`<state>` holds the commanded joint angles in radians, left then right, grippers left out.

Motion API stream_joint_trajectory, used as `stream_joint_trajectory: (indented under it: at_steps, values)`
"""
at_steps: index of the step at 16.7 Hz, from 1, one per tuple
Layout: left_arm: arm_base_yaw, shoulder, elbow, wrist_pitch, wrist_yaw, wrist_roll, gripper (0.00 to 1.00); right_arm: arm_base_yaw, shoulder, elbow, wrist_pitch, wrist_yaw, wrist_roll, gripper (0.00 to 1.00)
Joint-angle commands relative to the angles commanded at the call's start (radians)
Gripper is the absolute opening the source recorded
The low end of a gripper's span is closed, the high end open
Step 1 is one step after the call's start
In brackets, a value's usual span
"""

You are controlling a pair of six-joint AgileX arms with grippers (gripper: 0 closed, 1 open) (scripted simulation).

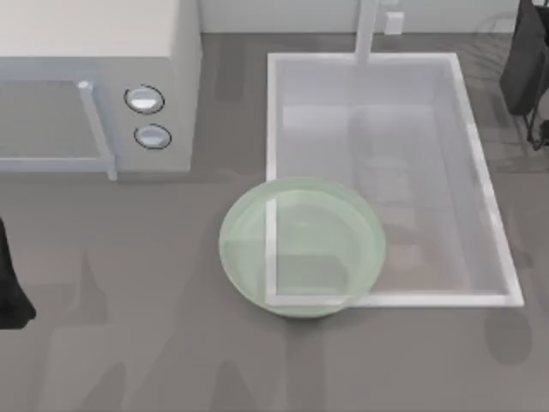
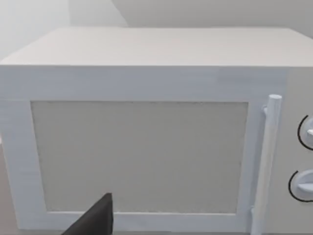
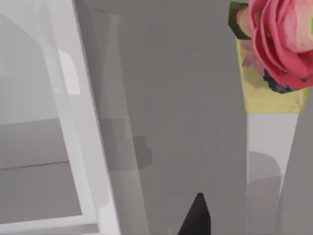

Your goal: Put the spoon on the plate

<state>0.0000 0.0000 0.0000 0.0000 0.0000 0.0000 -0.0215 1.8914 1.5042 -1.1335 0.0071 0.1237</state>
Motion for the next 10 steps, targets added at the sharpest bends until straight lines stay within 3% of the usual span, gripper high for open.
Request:
stream_joint_trajectory:
  at_steps: [6,10]
  values:
    - [0.0,0.0,0.0,0.0,0.0,0.0,1.0,0.022,0.012,0.011,0.0,0.002,0.032,0.0]
    - [0.0,0.0,0.0,0.0,0.0,0.0,1.0,0.14,0.066,0.091,-0.022,0.012,0.22,0.0]
